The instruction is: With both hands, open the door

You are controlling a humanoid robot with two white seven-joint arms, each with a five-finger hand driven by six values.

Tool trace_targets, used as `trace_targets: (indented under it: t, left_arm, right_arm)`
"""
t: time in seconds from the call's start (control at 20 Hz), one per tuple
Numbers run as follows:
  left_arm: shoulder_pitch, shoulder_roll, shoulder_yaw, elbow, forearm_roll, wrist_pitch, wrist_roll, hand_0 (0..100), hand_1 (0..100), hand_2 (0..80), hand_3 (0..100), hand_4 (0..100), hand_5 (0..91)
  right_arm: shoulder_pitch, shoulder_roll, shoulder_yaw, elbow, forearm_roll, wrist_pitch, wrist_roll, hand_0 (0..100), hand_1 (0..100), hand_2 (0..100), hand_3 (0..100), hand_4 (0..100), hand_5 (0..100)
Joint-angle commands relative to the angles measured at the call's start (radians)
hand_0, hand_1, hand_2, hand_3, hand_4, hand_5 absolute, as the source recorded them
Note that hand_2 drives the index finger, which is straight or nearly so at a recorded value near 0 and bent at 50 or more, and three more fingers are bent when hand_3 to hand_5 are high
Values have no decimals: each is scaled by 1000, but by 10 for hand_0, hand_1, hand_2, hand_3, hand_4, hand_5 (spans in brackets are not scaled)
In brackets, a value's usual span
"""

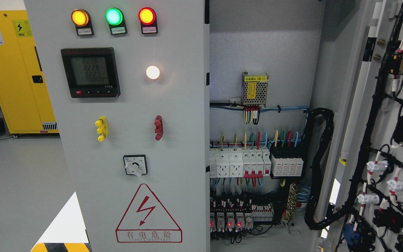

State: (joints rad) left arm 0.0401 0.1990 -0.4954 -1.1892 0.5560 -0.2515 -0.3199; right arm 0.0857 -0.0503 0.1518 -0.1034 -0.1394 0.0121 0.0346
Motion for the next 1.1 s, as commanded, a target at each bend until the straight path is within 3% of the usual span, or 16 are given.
trace_targets:
  t: [0.0,0.15,0.35,0.45,0.6,1.05]
  left_arm:
    - [-57,-159,236,1001,-25,-22,2,0,0,0,0,0,0]
    - [-59,-161,232,1155,-36,-14,2,0,0,0,0,0,0]
    - [-46,-159,235,1276,-209,78,4,0,0,0,0,0,0]
    - [-45,-161,236,1297,-254,148,5,0,0,0,0,0,0]
    - [-22,-161,235,1298,-255,199,16,0,0,0,0,0,0]
    - [-19,-158,239,1298,-249,204,61,0,0,0,0,0,0]
  right_arm:
    - [-1,1,0,-4,0,-1,1,201,121,0,0,0,0]
    - [0,1,0,-4,0,-1,-1,201,121,0,0,0,0]
    - [0,7,-6,-4,-2,-1,-1,201,121,0,0,0,0]
    - [-1,7,-6,-5,-3,-1,1,202,121,0,0,0,0]
    - [0,10,-5,-5,-2,-1,1,201,121,0,0,0,0]
    - [-1,6,-6,-5,-2,-4,-1,202,121,0,0,0,0]
